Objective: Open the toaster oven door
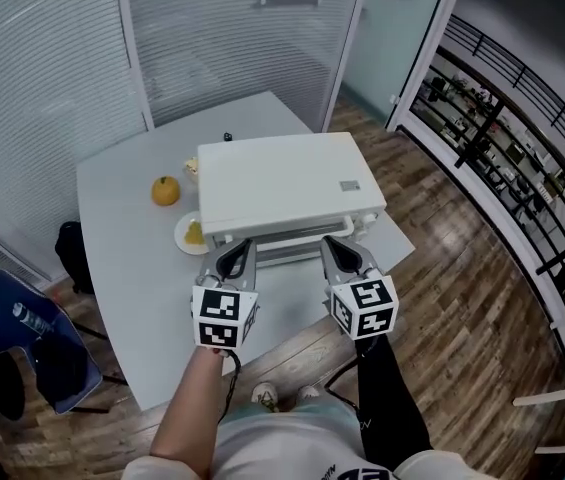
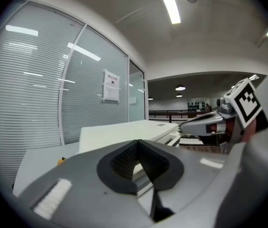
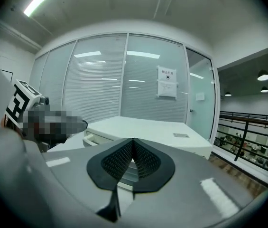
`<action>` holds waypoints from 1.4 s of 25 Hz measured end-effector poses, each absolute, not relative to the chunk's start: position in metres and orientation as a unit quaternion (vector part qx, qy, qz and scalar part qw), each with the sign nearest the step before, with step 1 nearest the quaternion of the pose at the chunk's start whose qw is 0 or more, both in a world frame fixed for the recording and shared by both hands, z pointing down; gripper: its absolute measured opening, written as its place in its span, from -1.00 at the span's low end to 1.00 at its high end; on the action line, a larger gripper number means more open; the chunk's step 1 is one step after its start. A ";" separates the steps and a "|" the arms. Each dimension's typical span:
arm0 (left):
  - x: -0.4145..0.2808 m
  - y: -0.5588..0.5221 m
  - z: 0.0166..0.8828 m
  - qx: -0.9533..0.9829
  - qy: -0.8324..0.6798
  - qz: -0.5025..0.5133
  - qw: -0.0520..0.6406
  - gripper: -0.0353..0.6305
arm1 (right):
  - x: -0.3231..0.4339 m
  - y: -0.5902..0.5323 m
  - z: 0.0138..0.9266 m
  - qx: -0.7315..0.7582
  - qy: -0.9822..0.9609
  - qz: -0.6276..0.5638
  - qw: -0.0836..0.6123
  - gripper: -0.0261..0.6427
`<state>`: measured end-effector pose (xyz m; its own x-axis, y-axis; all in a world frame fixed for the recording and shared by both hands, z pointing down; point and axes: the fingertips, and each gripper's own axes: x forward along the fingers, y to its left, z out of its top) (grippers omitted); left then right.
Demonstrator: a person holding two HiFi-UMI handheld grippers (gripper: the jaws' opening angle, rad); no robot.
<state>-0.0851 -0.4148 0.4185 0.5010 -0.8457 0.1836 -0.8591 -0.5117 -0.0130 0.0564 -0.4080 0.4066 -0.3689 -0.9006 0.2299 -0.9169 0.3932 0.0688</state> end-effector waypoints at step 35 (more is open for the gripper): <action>-0.087 -0.428 0.475 0.806 -0.562 0.152 0.112 -0.73 | 0.067 -0.448 0.469 0.520 -0.818 0.128 0.210 -0.92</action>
